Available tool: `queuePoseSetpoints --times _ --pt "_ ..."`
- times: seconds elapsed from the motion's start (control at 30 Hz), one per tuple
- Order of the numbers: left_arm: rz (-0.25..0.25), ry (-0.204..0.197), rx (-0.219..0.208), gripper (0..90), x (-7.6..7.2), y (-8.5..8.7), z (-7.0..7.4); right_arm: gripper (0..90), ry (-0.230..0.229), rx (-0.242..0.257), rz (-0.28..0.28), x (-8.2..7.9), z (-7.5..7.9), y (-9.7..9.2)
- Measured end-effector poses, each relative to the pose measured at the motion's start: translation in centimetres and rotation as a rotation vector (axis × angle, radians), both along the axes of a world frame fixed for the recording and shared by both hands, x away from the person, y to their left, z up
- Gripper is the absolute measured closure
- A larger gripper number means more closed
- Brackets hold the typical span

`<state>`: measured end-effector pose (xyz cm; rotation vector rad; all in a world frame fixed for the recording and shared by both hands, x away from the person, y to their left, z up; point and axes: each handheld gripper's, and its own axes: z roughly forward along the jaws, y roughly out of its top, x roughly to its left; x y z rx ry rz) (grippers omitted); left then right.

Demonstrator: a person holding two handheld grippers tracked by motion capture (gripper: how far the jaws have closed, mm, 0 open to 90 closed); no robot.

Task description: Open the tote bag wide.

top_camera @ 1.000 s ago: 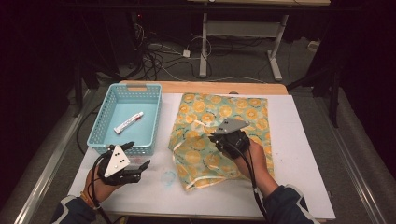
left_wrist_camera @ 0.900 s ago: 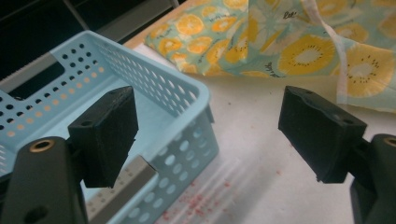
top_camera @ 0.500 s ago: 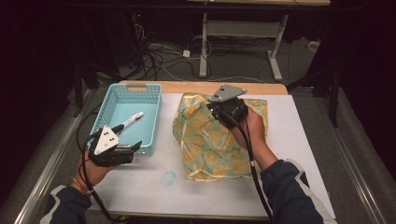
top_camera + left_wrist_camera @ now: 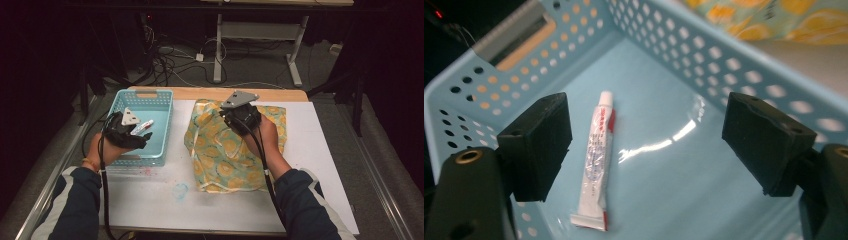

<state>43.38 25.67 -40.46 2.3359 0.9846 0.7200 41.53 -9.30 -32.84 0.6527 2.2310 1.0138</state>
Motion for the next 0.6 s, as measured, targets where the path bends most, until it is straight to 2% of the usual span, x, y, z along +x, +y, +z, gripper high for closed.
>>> queuePoseSetpoints --times 0.07,0.1,0.17,0.27,0.33,0.4,0.47,0.53,0.6 --pt "0.025 0.035 0.026 21.1 1.5 0.0 -0.5 90.0 0.006 -0.002 0.007 0.1 -0.3 0.0" --pt "0.041 0.064 0.019 21.4 2.1 0.0 -0.8 90.0 0.014 0.000 0.008 0.1 -0.5 0.0" --pt "0.066 0.115 -0.038 29.2 3.4 0.4 -1.6 90.0 0.018 0.006 0.009 0.2 -0.6 0.0" --pt "0.113 0.169 -0.003 33.0 5.1 0.7 -2.8 90.0 0.041 0.028 0.021 0.6 -0.9 -0.1" --pt "0.134 0.203 -0.012 34.5 5.9 1.1 -3.1 90.0 0.044 0.029 0.021 0.7 -1.0 -0.1" --pt "0.150 0.226 -0.034 42.2 6.6 1.7 -3.4 90.0 0.047 0.030 0.025 0.8 -1.1 -0.3" --pt "0.161 0.267 -0.006 43.0 7.1 1.9 -3.9 90.0 0.050 0.037 0.026 0.8 -1.1 -0.4" --pt "0.153 0.315 0.005 47.3 7.4 2.1 -4.6 90.0 0.050 0.038 0.026 0.9 -1.0 -0.5" --pt "0.144 0.338 0.035 48.1 7.6 1.9 -4.9 90.0 0.049 0.037 0.026 1.0 -1.1 -0.6"
